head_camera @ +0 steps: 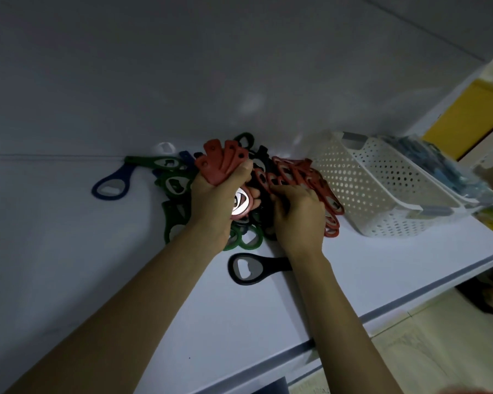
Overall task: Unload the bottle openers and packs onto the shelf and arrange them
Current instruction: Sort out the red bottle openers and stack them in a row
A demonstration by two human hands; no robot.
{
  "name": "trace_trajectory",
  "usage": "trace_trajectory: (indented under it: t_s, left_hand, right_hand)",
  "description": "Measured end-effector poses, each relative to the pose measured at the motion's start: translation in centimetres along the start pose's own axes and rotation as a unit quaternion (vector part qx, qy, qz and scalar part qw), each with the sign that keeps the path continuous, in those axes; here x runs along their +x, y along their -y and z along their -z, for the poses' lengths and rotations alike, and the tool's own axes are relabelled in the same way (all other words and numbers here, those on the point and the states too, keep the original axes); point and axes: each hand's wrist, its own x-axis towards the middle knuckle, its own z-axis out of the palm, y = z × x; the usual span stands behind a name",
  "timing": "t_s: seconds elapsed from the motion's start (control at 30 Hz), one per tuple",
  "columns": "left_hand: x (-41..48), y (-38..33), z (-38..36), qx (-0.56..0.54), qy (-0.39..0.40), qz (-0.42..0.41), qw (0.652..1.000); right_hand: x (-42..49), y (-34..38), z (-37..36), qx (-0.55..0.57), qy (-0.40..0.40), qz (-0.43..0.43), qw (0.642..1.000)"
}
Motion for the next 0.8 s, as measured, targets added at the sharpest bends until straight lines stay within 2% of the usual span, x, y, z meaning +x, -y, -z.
trace_trajectory:
  t_s: [0.1, 0.2, 0.37, 0.5, 0.57, 0.7, 0.73, 0.8]
  left_hand:
    - [-0.2, 0.0, -0.2, -0.025, 0.004, 0.025, 0.999]
    - [-0.4, 0.2, -0.2, -0.083, 0.032, 0.087, 0.992]
    - [-0.4, 0.0, -0.1, -0.170, 0.060, 0.149, 0.972]
    - [-0.3, 0.2, 0.0, -0.112, 0.048, 0.159, 0.980]
    - [-0.2, 0.4, 0.0, -0.062, 0.057, 0.157, 0.984]
    - [-0.6, 0.5, -0.3, 0.008, 0.077, 0.134, 0.988]
    - [-0.8, 0.6, -0.4, 0.029, 0.079, 0.122, 0.989]
    - [-1.2, 1.0, -0.8, 0.057, 0.098, 0.089, 0.990]
  right_hand:
    - [-0.1, -0.1, -0.1, -0.012, -0.040, 0.008, 0.999]
    - [-0.1, 0.4, -0.2, -0.004, -0.105, 0.000, 0.994]
    - [-0.1, 0.9, 0.3, 0.212, -0.205, -0.033, 0.955]
    - [-0.2, 1.4, 0.8, 0.390, -0.170, -0.058, 0.903]
    - [0.0, 1.4, 1.1, 0.445, -0.150, -0.078, 0.879]
    - [-0.1, 1.4, 1.3, 0.567, -0.063, -0.105, 0.815]
    - [-0.1, 1.4, 1.3, 0.576, -0.046, -0.098, 0.810]
    - [-0.3, 1.8, 1.3, 0.561, -0.026, -0.070, 0.824]
